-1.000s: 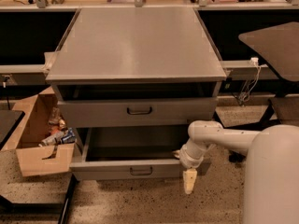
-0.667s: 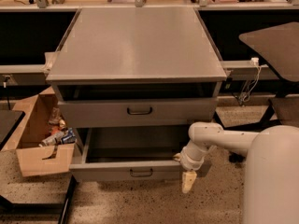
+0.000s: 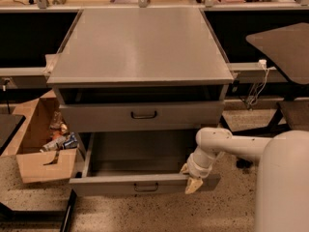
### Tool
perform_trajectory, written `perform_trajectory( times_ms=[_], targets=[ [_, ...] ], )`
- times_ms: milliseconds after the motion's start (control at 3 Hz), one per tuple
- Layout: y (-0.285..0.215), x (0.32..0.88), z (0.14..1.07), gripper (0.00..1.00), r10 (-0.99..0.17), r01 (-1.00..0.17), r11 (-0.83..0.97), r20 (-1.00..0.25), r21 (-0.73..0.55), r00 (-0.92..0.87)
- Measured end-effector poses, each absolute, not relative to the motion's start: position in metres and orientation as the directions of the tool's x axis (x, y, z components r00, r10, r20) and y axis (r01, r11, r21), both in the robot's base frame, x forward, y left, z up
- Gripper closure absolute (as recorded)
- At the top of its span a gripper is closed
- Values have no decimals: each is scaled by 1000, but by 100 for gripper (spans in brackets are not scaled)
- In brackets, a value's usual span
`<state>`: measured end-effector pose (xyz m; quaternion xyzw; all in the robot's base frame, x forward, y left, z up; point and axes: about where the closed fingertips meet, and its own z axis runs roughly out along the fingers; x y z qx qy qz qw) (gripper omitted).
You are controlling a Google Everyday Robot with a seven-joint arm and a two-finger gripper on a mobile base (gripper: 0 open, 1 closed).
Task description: Open middle drawer
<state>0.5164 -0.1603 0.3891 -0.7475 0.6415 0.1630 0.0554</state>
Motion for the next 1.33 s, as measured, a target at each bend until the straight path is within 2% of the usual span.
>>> perform_trajectory(
  times_ms=[333,667,1333],
  targets=[
    [-163,503,391,96,-942,-978,-164,-314,130,116],
    [-163,497,391,100,-942,-978,-161,-318,133,111],
    [-163,482,389,100,-935,-975,-163,-340,148,105]
  ],
)
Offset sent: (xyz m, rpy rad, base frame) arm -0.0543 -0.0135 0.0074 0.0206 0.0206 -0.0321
